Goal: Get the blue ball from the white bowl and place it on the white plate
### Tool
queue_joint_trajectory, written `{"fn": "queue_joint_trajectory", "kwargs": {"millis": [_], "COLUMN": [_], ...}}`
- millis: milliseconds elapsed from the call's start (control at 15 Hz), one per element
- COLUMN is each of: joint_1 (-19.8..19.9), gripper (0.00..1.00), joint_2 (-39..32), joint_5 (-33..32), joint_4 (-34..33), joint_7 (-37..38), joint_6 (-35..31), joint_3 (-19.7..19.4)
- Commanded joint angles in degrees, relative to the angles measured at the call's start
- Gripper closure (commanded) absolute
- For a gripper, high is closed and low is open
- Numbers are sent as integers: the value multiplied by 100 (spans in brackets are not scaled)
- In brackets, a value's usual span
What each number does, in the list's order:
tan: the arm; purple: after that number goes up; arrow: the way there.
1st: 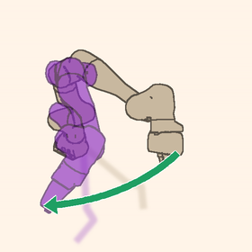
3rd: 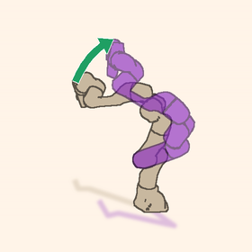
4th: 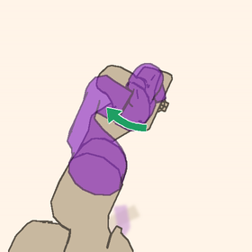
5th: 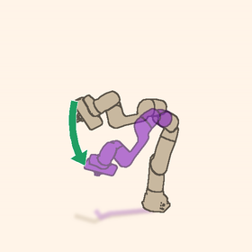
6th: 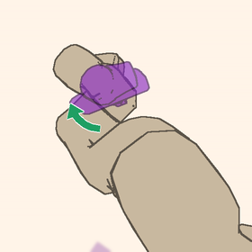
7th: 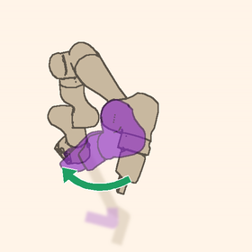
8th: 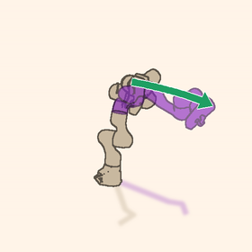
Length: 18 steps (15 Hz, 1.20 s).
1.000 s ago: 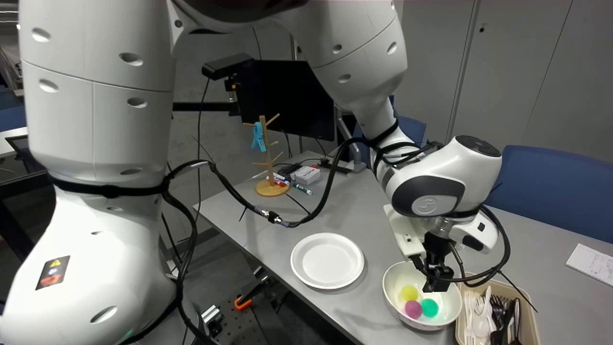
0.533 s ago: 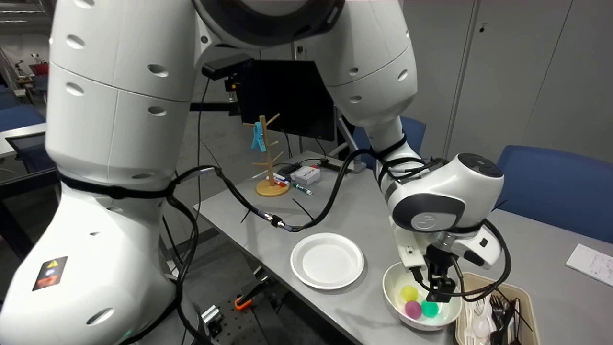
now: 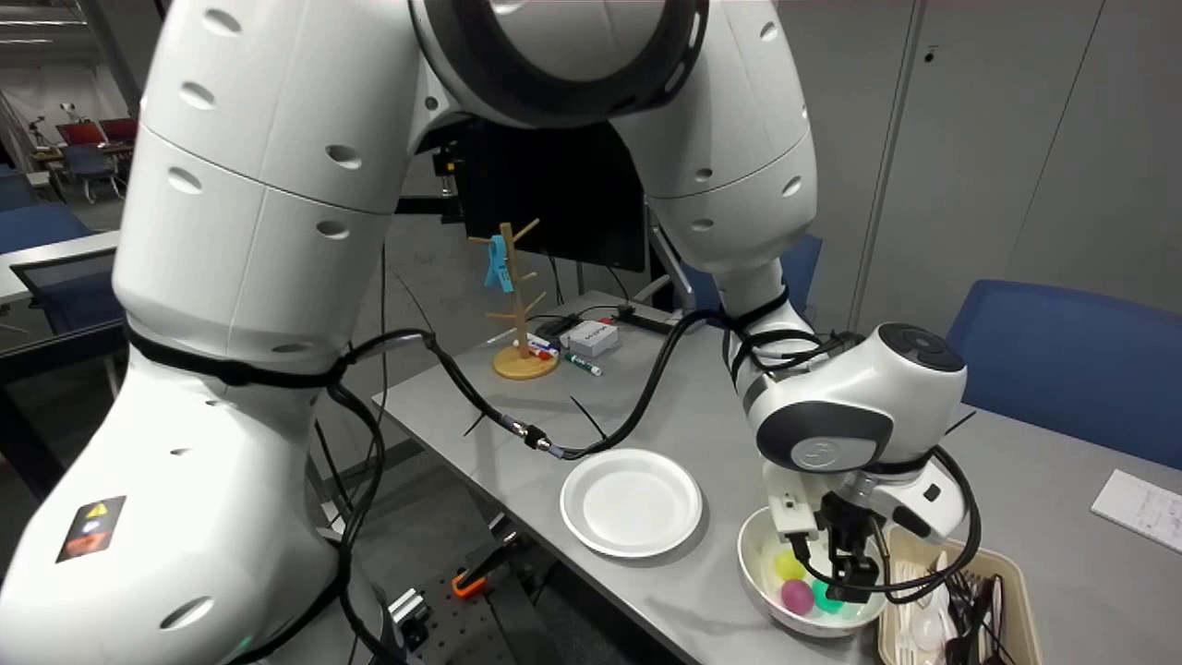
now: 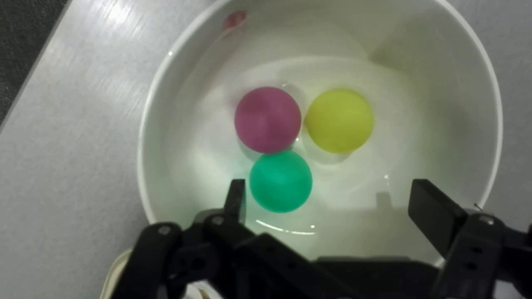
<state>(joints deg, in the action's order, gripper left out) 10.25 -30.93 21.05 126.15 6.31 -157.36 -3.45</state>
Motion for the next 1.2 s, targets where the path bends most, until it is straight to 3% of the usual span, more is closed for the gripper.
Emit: {"fn": "queue_joint_trajectory", "kwargs": {"millis": [0, 733, 867, 933, 1133], "joint_1": [85, 102, 97, 99, 95], "gripper": [0, 1, 6, 14, 24], "joint_2": [-266, -629, -644, -643, -638], "joint_5": [105, 116, 104, 107, 100], "joint_4": [-164, -427, -437, -438, -411], "joint_7": [193, 621, 662, 682, 718], "joint_6": [-325, -480, -461, -456, -445], "joint_3": [98, 106, 93, 92, 80]}}
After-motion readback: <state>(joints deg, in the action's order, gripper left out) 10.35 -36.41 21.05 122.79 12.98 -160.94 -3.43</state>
